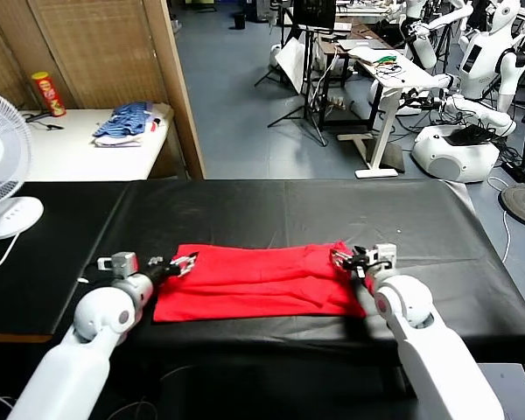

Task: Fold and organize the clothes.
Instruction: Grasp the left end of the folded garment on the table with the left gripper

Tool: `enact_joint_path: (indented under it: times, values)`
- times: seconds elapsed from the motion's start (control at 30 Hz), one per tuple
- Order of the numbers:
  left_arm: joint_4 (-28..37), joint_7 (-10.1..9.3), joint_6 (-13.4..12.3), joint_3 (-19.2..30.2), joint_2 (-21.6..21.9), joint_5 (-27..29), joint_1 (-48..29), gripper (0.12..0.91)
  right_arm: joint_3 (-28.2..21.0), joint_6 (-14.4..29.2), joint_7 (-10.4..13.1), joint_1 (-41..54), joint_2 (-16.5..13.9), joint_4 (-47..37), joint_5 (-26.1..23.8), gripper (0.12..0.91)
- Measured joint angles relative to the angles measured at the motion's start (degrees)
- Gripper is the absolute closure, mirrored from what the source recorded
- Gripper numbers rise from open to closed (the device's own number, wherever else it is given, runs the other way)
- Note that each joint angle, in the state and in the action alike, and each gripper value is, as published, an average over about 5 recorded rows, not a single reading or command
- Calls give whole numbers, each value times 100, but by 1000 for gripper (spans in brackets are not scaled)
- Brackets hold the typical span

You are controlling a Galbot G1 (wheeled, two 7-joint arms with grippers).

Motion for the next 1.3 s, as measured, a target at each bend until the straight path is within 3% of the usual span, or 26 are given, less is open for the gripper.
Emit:
enact_joint_path:
  times: [0.1, 0.23, 0.4, 0.57, 0.67, 0.73, 0.83, 0.97, 1.13, 1.2, 1.3]
  values:
    - [114, 7, -108, 14, -50, 192, -25, 646, 1, 173, 19, -41, 105, -24, -111, 764]
    - [223, 52, -434, 81, -109, 733, -25, 854, -3, 415, 85, -115, 264, -48, -320, 851]
    - [369, 58, -769, 157, -196, 1614, -40, 904, -28, 646, 230, -189, 465, -53, -502, 885]
    - [481, 73, -919, 177, -236, 2170, -64, 905, -27, 660, 196, -261, 543, -1, -537, 867]
    - [444, 142, -911, 175, -215, 2180, -48, 905, 23, 601, 127, -334, 518, 105, -526, 757]
    - [389, 181, -905, 168, -195, 2126, -23, 898, 70, 563, 95, -395, 474, 208, -488, 640]
    - [290, 188, -897, 141, -154, 2026, 22, 810, 159, 508, 85, -514, 373, 425, -375, 473]
    - [140, 171, -871, 67, -68, 1859, 96, 596, 315, 459, 85, -740, 200, 813, -244, 286]
    - [-111, 109, -780, -90, 49, 1360, 297, 324, 502, 439, 65, -1074, 58, 1282, -162, 229]
    - [-230, 70, -744, -178, 63, 1132, 418, 262, 564, 439, 51, -1197, 21, 1432, -134, 228]
    - [-403, 45, -747, -340, 39, 911, 645, 236, 648, 440, 36, -1358, -24, 1624, -98, 227]
